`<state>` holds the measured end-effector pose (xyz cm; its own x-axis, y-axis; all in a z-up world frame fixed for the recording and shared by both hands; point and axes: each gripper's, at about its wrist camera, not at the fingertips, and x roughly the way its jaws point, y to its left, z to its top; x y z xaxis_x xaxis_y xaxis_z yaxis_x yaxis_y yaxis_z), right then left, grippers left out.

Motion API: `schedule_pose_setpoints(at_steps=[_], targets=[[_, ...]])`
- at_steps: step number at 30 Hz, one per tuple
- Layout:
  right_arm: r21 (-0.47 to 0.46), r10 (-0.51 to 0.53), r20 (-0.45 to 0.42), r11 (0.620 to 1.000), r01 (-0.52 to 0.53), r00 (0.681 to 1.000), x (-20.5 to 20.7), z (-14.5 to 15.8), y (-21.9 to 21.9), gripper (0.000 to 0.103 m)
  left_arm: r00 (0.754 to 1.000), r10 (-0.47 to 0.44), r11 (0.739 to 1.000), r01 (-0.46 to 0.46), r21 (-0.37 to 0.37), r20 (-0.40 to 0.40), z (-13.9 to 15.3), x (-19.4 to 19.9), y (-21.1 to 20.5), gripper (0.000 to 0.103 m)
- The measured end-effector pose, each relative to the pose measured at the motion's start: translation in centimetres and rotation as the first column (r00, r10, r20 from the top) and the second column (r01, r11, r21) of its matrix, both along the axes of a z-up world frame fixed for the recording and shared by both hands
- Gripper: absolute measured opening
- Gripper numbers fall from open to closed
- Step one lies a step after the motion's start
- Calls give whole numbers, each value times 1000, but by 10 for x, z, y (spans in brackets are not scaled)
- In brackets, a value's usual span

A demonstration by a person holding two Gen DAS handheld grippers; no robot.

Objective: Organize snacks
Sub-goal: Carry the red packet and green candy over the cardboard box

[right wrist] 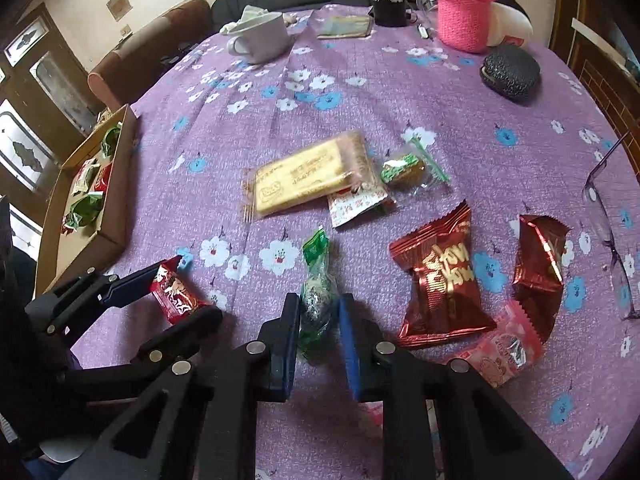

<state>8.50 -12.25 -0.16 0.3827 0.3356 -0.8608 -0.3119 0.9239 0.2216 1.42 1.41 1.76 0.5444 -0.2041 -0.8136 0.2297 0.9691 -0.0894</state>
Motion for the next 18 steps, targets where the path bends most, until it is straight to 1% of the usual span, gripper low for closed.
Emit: schedule_pose_setpoints(at_steps=[3,11,13,18], targets=[[55,-8,7,998,8,1000,1,6,-4,21,1000,1,1000,-1,-4,6,2,-1,0,51],[102,-7,41,995,3,999,-3,15,-4,21,999,17,1000,-16,-22,34,18,-4,6,51],[114,-3,51,993,-3,999,-4,17,-4,21,999,24,999,-23,-30,45,24,-6,11,51],[153,27,99,987,-42,995,-10,26,0,21,994,79,996,-75,-57,77,39,-12,36,51]])
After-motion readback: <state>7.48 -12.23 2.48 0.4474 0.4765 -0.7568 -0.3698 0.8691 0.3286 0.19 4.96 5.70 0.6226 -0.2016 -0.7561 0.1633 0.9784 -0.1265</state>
